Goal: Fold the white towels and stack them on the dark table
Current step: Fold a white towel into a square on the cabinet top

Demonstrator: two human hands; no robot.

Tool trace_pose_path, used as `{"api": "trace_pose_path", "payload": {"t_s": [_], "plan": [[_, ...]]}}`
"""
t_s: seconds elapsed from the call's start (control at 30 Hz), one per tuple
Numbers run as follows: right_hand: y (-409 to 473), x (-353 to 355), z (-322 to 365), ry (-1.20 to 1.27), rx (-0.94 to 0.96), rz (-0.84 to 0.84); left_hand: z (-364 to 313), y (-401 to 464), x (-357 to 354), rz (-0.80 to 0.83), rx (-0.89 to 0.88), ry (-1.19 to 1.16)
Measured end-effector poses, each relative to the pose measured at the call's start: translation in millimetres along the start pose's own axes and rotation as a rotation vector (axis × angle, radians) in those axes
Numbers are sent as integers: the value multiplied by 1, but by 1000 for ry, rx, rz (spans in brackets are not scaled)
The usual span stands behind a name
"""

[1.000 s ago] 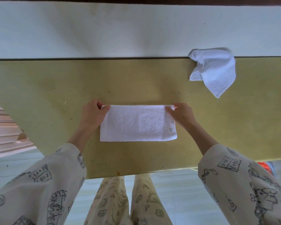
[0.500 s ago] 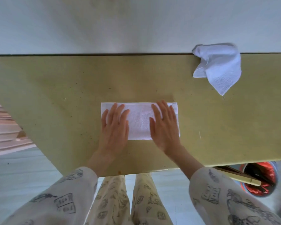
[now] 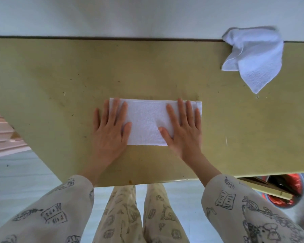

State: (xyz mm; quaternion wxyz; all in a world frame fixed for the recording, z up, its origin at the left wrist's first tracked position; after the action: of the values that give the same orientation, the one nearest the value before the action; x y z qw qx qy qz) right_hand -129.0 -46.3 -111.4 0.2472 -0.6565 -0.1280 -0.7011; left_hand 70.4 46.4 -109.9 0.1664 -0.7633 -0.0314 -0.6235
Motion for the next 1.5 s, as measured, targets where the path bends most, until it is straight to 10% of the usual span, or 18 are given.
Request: {"api": "trace_pose_path", "payload": {"t_s": [0.43,1.33,1.5], "plan": [[0,3,2,-15,0,18,-1,10,41,-55,780,-455],[-1,4,3,38,14,43,-54,4,89,-326,515,-674],[1,35,-4,492,29,66,-102,15,96,-333,380,-687]]}}
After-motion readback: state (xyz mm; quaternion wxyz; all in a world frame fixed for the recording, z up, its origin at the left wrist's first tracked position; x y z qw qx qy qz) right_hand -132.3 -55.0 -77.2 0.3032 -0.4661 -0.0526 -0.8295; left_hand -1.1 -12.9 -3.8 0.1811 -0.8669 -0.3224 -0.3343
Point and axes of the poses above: each hand's wrist, its own y-axis towards the middle knuckle, its own x-axis out of the back of the hand, z = x × y, the point moved 2 cm from there along y, towards the middle knuckle, and after that the axes turned 2 degrees about -x, right-handed, at the moved point
